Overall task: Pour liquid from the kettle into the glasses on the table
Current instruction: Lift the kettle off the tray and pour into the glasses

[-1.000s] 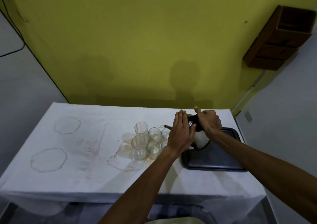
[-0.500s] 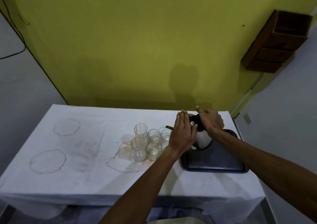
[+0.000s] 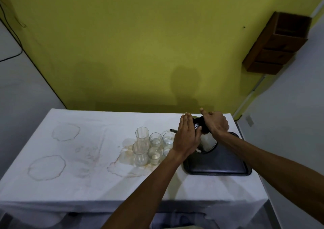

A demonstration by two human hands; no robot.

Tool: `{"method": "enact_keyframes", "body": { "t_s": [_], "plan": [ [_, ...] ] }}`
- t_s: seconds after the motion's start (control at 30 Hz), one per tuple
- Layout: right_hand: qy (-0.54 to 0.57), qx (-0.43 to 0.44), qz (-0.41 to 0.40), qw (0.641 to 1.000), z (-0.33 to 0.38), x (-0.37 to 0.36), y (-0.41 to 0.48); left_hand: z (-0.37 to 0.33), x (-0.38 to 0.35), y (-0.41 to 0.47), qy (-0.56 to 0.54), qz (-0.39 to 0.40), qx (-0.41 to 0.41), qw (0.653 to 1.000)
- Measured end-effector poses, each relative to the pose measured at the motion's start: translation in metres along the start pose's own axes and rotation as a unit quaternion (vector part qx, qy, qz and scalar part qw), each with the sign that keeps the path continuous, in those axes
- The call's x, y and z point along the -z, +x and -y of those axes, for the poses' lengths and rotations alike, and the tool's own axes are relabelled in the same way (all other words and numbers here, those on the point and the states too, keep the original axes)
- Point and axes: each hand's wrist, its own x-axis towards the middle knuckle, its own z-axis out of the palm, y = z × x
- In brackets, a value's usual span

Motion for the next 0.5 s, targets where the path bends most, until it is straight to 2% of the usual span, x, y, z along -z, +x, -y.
{"method": "enact_keyframes", "body": {
  "t_s": [0.5],
  "plan": [
    [-0.004, 0.008, -0.002, 1.000, 0.012, -0.003, 0.001, 0.006, 0.006, 0.008, 0.009, -0.006, -0.006, 1.000]
  ]
}}
